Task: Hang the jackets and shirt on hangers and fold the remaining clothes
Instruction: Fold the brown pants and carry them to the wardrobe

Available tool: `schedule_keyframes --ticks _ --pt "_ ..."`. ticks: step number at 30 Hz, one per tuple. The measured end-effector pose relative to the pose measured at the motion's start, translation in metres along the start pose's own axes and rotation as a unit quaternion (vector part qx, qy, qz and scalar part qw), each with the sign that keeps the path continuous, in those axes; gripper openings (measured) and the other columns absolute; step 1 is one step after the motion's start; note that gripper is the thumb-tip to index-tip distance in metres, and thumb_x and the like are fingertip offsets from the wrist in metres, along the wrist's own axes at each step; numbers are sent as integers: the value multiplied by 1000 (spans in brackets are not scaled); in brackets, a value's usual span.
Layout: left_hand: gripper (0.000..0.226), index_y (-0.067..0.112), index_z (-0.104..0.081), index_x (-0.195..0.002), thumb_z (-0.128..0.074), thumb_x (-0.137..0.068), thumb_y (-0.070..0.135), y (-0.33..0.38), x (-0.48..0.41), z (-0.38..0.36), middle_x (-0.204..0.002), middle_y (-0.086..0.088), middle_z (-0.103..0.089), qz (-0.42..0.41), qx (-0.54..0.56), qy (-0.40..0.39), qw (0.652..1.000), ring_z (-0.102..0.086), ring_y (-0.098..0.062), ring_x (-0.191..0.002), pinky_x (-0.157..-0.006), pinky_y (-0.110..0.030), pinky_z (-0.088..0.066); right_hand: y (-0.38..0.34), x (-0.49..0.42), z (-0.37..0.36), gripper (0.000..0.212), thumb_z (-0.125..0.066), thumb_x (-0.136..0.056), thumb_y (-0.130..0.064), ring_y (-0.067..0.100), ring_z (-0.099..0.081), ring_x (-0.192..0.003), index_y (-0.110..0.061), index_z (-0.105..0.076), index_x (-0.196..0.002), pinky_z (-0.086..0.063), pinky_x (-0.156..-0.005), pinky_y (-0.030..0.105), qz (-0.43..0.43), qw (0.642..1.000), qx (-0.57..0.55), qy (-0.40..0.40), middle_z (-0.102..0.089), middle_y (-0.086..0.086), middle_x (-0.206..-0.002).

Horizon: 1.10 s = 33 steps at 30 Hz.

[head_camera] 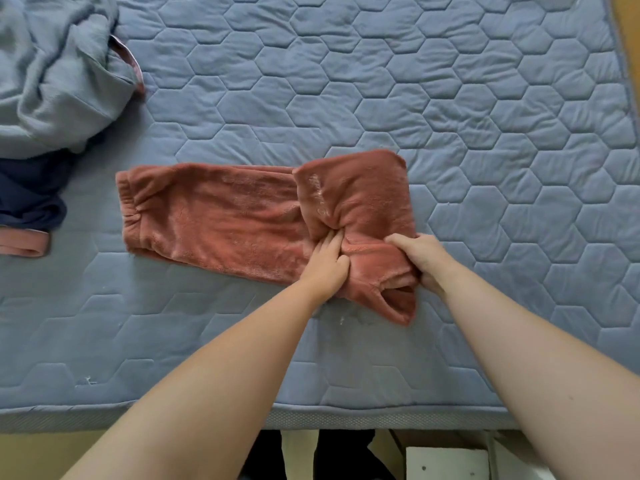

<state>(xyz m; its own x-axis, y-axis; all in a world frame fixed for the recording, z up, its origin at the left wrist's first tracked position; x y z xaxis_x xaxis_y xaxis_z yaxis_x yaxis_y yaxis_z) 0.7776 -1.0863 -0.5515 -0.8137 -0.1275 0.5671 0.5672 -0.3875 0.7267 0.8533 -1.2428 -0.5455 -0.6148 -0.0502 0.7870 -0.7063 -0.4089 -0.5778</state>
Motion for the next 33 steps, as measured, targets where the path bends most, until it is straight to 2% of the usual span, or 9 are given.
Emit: schedule_keyframes --ticks 4,9,13,18,21,26,29,31,33 --pt "68 24 -29 -149 -38 -85 5 45 1 -36 -151 0 -34 -9 118 -117 986 -29 -14 -139 -113 -21 -20 -38 34 58 9 -72 -73 -19 20 -61 -70 -14 -65 -73 -49 -59 26 60 985 81 138 -64 2 -72" --pt "48 24 -61 -126 -46 -84 6 51 2 -25 -114 2 -65 34 227 -97 969 -59 -14 -104 -88 -27 -48 -64 88 55 33 -69 -71 -31 33 -62 -93 -8 -63 -94 -41 -71 30 103 936 199 273 -68 13 -95" --pt "39 11 -63 -105 -36 -84 -7 11 31 33 -73 1 -56 89 349 -77 930 -49 -5 -54 -49 -17 -39 -85 129 -27 44 -67 -66 -34 35 -61 -95 -14 -51 -102 -48 -76 36 170 920 248 250 -66 12 -98" --pt "34 10 -65 -101 -44 -96 36 -61 64 136 -82 -6 -71 161 533 45 830 -68 -16 -76 -65 -25 -53 -98 151 -162 52 -68 -78 -29 21 -52 -116 -14 -52 -126 -39 -102 33 275 939 205 29 -59 5 -120" --pt "57 9 -66 -105 -34 -96 56 -95 81 173 -89 -9 -74 177 511 63 839 -71 -15 -80 -64 -24 -54 -94 157 -215 40 -60 -88 -25 13 -49 -115 -15 -56 -127 -37 -105 30 317 914 219 -123 -57 -2 -119" --pt "76 15 -53 -128 -61 -71 66 -96 74 197 -119 -7 -66 122 357 81 923 -66 -13 -103 -79 -24 -53 -87 142 -223 33 -55 -93 -24 10 -49 -116 -14 -59 -124 -35 -104 24 318 909 241 -122 -57 -4 -119" --pt "82 23 -44 -130 -78 -57 42 -76 68 195 -121 6 -60 64 291 73 952 -61 -1 -105 -93 -25 -50 -84 134 -206 22 -50 -96 -15 11 -57 -109 -11 -68 -109 -38 -97 18 291 935 179 -99 -65 -1 -109" --pt "69 21 -45 -124 -69 -60 22 -58 69 190 -111 18 -54 34 291 87 952 -55 18 -93 -82 -8 -45 -83 126 -188 24 -48 -96 -12 16 -64 -99 -16 -71 -91 -46 -92 26 256 958 104 -77 -70 -1 -94" --pt "61 17 -50 -119 -57 -59 13 -47 64 181 -99 12 -59 23 320 95 942 -59 7 -89 -75 -9 -46 -84 119 -161 23 -50 -90 -20 21 -66 -81 -20 -69 -77 -51 -78 36 225 974 25 -19 -69 2 -77"
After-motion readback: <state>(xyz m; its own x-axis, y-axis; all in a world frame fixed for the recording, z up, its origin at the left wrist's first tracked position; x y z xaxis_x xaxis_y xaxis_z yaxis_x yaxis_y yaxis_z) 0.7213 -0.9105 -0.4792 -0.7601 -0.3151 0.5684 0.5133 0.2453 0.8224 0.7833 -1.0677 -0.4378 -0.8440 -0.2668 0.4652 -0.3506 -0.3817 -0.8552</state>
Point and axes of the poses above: each hand's wrist, its own x-axis away from the middle knuckle, its own z-axis out of the back of the hand, y = z × x, the point moved 8 cm from there along -x, towards the middle knuckle
